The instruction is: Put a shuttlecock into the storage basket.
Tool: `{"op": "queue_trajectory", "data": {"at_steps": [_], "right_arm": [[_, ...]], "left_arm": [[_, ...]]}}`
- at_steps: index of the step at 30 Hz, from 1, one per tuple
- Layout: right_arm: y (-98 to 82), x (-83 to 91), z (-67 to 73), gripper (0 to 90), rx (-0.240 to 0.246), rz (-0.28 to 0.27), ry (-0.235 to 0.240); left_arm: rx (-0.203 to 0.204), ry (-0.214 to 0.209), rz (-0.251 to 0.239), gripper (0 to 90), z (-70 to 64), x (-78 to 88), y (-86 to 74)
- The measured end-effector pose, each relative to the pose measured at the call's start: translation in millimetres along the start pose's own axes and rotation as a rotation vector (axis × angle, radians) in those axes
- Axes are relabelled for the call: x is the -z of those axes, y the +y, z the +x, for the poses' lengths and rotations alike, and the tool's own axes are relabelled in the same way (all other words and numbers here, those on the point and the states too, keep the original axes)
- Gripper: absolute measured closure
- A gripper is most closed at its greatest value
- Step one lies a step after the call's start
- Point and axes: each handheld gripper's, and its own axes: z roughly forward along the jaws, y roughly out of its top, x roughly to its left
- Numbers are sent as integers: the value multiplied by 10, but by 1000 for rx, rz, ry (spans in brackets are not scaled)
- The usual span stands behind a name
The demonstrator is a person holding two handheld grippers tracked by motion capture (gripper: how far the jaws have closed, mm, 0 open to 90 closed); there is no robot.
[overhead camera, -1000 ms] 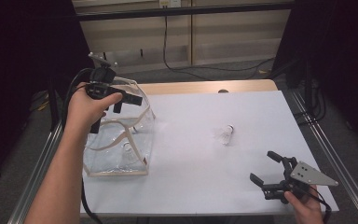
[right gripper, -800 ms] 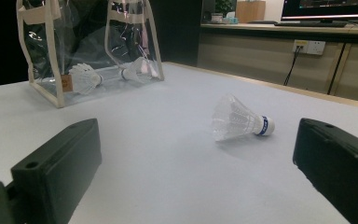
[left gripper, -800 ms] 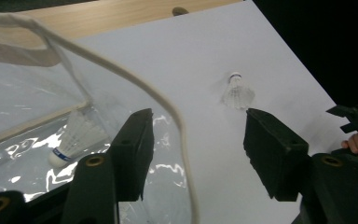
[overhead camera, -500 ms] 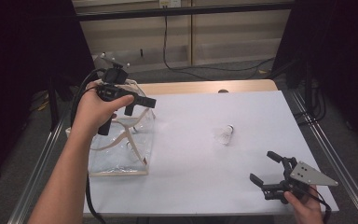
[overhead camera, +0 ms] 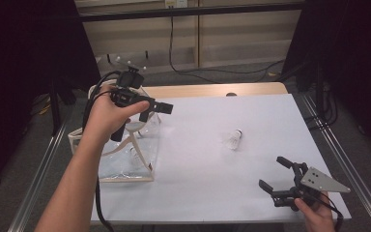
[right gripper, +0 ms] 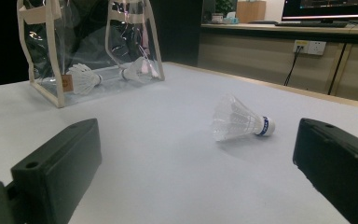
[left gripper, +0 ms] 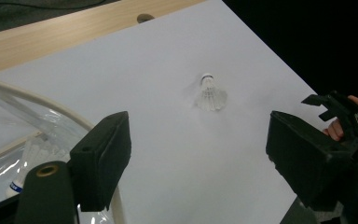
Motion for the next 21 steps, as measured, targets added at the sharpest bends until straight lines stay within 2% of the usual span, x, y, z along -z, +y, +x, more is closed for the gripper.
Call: {"op": "queue_trajectory", "data": {"at_steps": [4, 10, 12, 13, 21], "right_arm": [[0, -5, 3, 7, 5, -1, 1], [-1, -3, 0, 7, 4, 0, 1], [-1, -3, -1, 7, 4, 1, 1], [0, -4, 0, 7, 1, 0, 1], [1, -2, 1, 7, 1, -1, 2]], "left_arm": [[-15, 2, -4, 214, -61, -52, 6], [-41, -9, 17, 202, -132, -124, 9], [4, -23, 44, 194, -146, -161, -4], [-6, -26, 63, 179, -146, -179, -6], [-35, -34, 60, 175, -206, -299, -39]]}}
